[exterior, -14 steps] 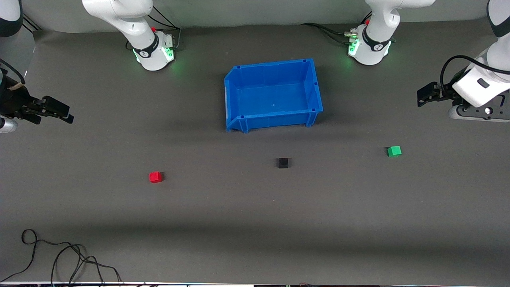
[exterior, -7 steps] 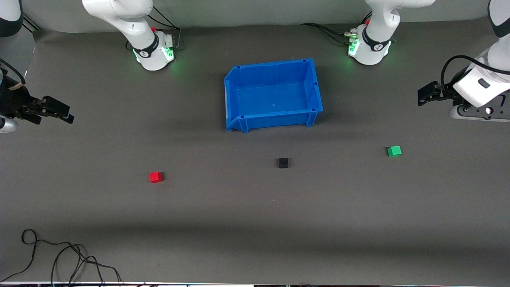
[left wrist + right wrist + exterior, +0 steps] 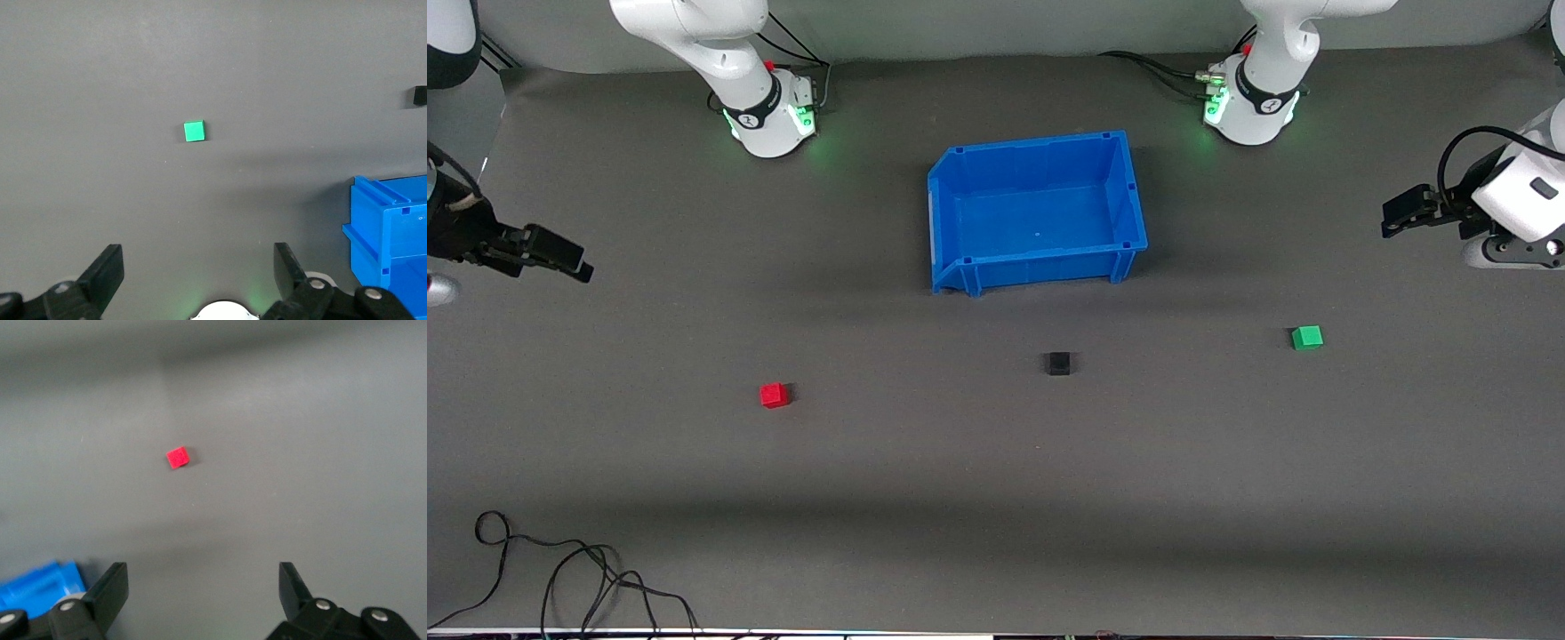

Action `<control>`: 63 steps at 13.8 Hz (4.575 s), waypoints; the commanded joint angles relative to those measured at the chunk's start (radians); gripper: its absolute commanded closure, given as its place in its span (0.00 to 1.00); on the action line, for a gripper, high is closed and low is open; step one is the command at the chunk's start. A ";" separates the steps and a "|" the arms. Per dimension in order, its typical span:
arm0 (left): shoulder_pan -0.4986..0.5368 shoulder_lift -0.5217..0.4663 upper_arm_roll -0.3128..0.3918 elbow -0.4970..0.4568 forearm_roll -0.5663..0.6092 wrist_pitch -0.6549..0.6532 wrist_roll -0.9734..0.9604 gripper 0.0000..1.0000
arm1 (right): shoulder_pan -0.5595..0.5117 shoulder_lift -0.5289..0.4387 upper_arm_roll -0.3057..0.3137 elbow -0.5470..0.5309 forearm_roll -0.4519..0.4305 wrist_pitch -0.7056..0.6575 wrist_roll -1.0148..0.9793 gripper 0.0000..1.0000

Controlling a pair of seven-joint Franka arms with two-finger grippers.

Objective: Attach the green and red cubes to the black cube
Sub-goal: 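Reach the right gripper to the red cube while the left gripper reaches the green cube, then close the right gripper on the red cube while the left gripper grasps green, then carry the red cube and green cube toward the black cube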

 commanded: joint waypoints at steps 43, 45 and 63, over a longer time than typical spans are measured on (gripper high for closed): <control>0.056 0.466 -0.011 -0.486 0.015 1.072 -0.050 1.00 | 0.041 0.606 0.027 -0.235 0.368 0.801 0.953 0.65; 0.056 0.468 -0.011 -0.469 -0.017 1.063 -0.164 1.00 | 0.041 0.601 0.027 -0.207 0.369 0.758 0.954 0.65; -0.228 0.756 -0.236 0.026 -0.205 0.896 -1.530 1.00 | 0.560 0.725 0.019 0.026 0.454 0.920 1.656 0.66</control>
